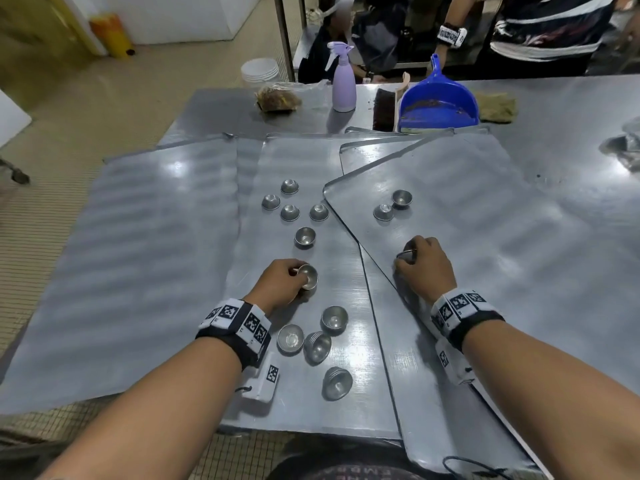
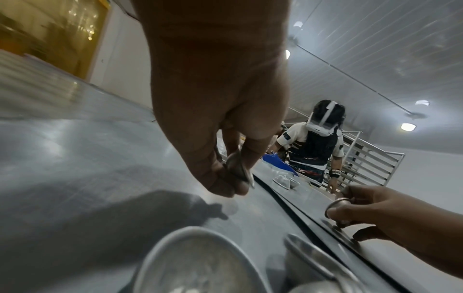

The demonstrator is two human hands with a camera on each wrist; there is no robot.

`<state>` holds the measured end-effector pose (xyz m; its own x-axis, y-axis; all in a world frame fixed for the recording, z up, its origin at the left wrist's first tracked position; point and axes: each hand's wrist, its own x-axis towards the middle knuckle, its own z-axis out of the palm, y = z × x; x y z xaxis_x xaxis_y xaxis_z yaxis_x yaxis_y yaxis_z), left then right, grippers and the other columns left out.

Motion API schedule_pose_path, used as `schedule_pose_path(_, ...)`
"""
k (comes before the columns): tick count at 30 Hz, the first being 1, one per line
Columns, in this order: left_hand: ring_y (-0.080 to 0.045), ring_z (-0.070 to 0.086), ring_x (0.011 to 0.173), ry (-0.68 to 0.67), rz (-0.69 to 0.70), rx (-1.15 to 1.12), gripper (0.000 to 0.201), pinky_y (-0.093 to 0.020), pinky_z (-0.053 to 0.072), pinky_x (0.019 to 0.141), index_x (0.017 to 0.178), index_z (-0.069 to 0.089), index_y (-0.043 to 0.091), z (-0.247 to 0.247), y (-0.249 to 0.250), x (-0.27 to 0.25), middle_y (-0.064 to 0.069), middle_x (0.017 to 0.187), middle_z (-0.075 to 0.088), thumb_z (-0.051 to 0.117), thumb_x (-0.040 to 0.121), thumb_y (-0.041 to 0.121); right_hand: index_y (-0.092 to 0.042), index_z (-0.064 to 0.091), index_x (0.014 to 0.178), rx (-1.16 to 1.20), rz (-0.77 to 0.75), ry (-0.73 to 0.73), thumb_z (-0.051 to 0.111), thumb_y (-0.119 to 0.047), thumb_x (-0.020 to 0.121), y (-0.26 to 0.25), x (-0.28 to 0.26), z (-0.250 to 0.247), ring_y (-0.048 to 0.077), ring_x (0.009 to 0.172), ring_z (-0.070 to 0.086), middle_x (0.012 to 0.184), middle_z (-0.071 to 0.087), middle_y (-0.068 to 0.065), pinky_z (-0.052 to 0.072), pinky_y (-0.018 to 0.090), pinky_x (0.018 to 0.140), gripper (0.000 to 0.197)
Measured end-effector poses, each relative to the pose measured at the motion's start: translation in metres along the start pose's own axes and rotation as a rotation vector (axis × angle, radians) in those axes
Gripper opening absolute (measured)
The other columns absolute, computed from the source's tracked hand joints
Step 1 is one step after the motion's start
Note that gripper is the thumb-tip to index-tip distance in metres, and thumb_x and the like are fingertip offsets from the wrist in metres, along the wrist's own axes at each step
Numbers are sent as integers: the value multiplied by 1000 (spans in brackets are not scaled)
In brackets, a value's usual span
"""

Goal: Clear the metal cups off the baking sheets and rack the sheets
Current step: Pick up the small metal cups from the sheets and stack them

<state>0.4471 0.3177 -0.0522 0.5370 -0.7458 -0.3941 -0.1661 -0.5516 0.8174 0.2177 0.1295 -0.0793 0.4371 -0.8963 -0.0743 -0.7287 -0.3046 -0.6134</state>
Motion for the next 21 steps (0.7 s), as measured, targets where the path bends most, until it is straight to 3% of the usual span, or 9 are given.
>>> schedule_pose_path(4,-36,77,82,0,-25,-6,20,-53,63,81,109,70,14,4,-3,-3,-19,104,74,62,93,3,-19,59,92,-23,-13,-35,66,-27,85,3,0,-3,29,92,59,115,54,6,41,30,76,12)
schedule_pose_path(8,-32,78,82,15,-52,76,22,-54,62,83,95,71,28,2,-27,13,-10,97,77,72,73,29,-20,61,101,-85,-33,-85,70,-29,81,5,1,-7,30,107,55,119,54,7,44,32,80,24)
schedule_pose_path(10,-29,77,86,47,-58,105,38,-51,62,87,104,72,28,2,-31,16,-7,101,77,73,68,39,-20,62,107,-119,-41,-77,72,-35,79,4,-1,-11,31,117,48,122,54,7,44,35,85,34)
schedule_pose_path(14,-26,68,107,191,-74,225,49,-40,54,99,133,63,16,-1,-12,-7,-7,118,69,74,88,31,-19,67,109,-122,-164,49,73,-39,78,-6,-7,-12,33,119,46,121,59,6,41,43,96,37)
schedule_pose_path(17,-24,68,96,286,-49,249,36,-37,56,87,122,66,22,-5,-11,-26,-2,109,67,72,89,36,-21,67,110,-76,-336,7,71,-39,82,-23,-16,-4,28,116,49,119,61,2,38,40,96,33)
schedule_pose_path(19,-19,67,85,265,-1,281,24,-31,54,75,110,69,23,-5,-11,-45,1,97,68,71,90,36,-24,65,114,-31,-447,-117,69,-38,84,-35,-25,3,22,116,51,121,60,0,39,36,93,33)
schedule_pose_path(21,-17,68,83,193,39,325,18,-31,53,75,105,73,23,-2,-14,-65,4,88,71,72,89,33,-26,62,119,12,-538,-291,70,-37,85,-43,-34,10,17,113,53,122,59,-2,42,32,89,37)
